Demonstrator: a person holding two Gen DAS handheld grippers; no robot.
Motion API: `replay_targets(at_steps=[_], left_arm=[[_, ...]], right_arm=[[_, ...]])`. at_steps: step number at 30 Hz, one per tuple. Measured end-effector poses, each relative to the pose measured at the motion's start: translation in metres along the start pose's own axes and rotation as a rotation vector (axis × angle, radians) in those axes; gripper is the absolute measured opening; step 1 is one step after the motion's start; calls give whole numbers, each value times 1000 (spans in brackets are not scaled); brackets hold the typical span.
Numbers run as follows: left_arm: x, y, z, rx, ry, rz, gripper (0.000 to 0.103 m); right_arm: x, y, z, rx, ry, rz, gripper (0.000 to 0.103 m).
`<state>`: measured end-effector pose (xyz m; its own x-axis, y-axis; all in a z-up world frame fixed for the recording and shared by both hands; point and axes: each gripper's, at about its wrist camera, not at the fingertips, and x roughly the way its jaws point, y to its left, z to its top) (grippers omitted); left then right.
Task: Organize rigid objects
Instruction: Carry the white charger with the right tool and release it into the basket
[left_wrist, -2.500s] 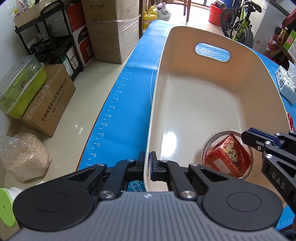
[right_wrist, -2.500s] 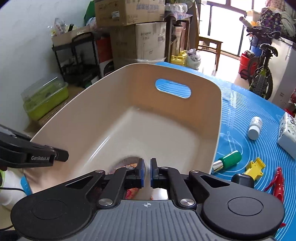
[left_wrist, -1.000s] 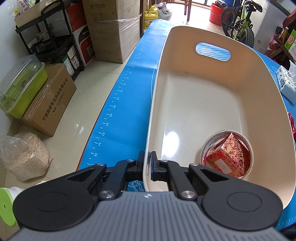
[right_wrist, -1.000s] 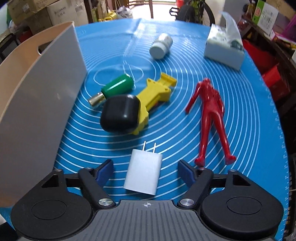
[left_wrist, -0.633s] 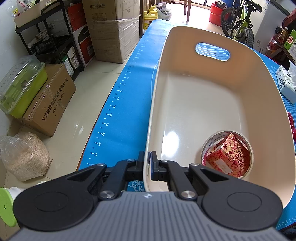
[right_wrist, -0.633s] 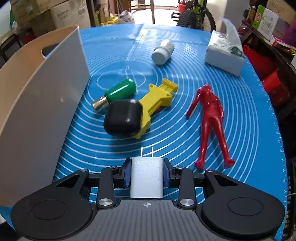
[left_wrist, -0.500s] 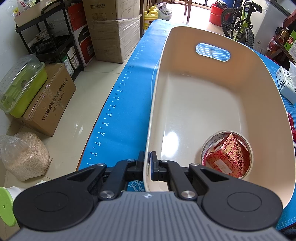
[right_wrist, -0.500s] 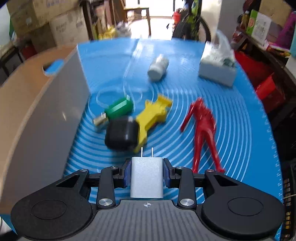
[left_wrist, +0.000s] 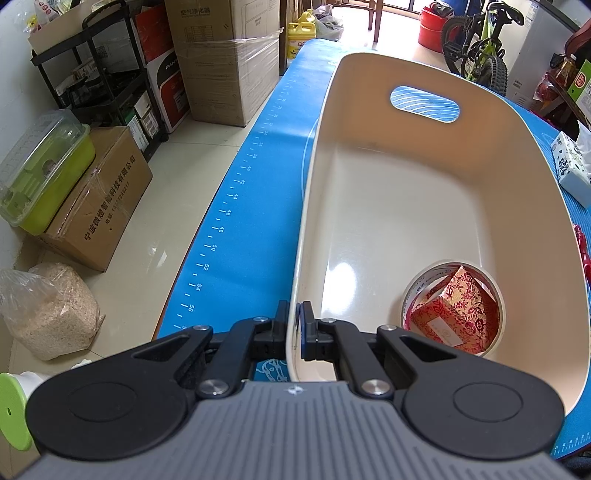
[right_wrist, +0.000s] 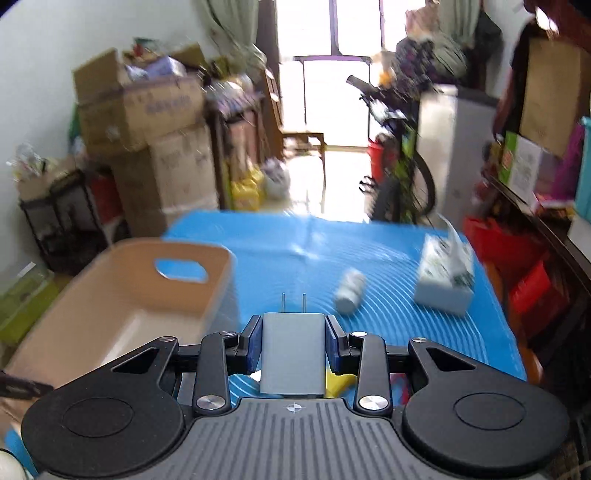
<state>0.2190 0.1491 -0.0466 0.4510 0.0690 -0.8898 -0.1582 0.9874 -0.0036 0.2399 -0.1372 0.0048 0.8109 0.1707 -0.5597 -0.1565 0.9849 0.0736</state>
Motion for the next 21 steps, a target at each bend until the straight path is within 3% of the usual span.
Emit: replay_targets(at_steps=[9, 14, 21], left_arm=[[-2, -1, 0, 2, -3, 4, 7], [-2, -1, 0, 5, -3, 6, 7], [-2, -1, 0, 7, -4, 7, 7]], right_arm=[[-3, 60, 19, -94, -60, 129, 42], [14, 91, 9, -150, -6, 174, 42], [45, 123, -15, -214, 147, 217, 42]])
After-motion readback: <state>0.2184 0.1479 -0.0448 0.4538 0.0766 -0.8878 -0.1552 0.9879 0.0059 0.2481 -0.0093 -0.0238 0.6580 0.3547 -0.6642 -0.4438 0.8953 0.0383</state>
